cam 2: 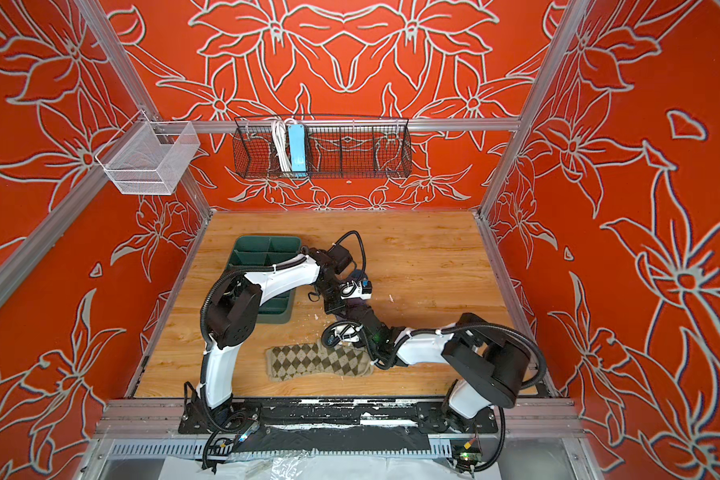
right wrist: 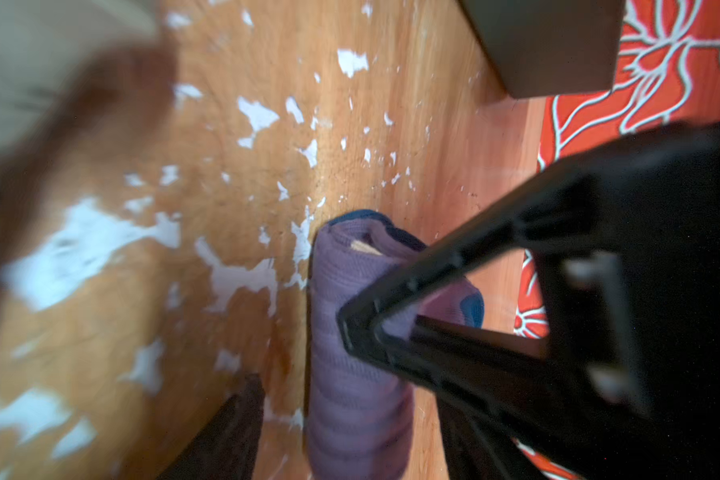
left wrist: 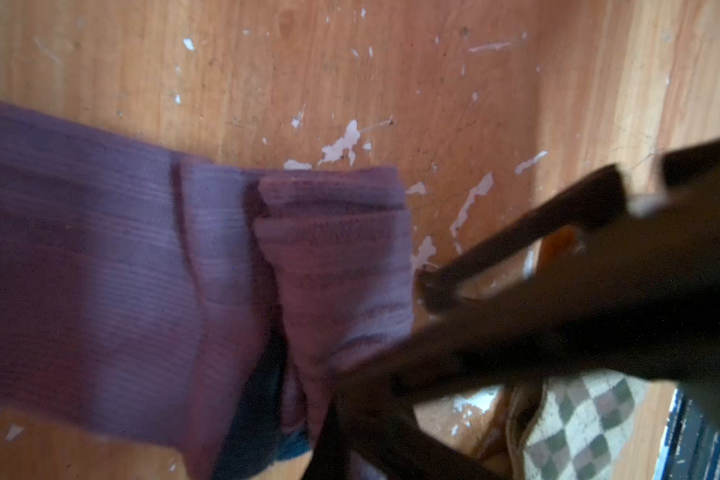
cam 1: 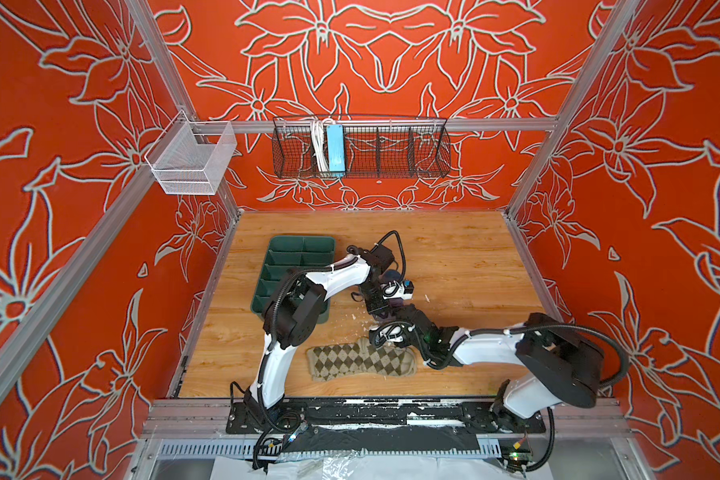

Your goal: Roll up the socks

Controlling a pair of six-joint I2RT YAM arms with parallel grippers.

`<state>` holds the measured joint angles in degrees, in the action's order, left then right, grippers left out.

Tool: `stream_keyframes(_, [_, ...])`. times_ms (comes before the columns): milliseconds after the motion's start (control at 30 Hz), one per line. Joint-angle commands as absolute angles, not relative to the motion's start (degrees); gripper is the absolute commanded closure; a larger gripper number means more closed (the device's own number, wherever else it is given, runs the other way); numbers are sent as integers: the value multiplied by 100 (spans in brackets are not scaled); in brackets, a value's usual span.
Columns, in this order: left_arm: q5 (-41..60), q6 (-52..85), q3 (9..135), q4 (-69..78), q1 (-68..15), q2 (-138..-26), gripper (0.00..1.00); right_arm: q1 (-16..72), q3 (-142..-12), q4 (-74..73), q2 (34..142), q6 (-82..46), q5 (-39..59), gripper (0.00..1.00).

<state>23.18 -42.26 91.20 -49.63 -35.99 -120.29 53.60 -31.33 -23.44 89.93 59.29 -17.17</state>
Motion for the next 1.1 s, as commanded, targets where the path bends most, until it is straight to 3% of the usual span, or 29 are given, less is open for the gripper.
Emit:
stream_keyframes(0, [2443, -4261, 9108, -5282, -3586, -12178, 95, 5315, -3404, -2961, 9370, 6115, -2089, 38])
stream_keyframes(100, [2474, -4271, 9106, -5291, -3586, -12168, 95, 5309, -3512, -2888, 9661, 6144, -2151, 53])
stream_keyframes(233, [2383, -4219, 9030, -5169, -3586, -11994, 94, 5309, -3629, -2257, 9702, 6041, -2060, 85])
stream_keyframes(333, [2122, -4040, 8799, -4774, -3582, -11647, 80, 5304, -3744, -1317, 9556, 5864, -1880, 93])
stream_keyframes(433, [1782, -3780, 8382, -4127, -3586, -11076, 63, 5257, -3973, -84, 9356, 5431, -1543, 96])
stream_keyframes(533, [1373, -3511, 7903, -3445, -3584, -10431, 54, 5108, -4341, 1267, 9223, 4911, -919, 96])
stream_keyframes(767, [8, -2771, 7376, -2454, -3431, -9463, 49, 4604, -5089, 3001, 9239, 4447, 788, 95])
stream_keyframes(1067, [-2106, -1952, 6995, -1900, -3199, -8472, 49, 3729, -6158, 4323, 10117, 4164, 2644, 92])
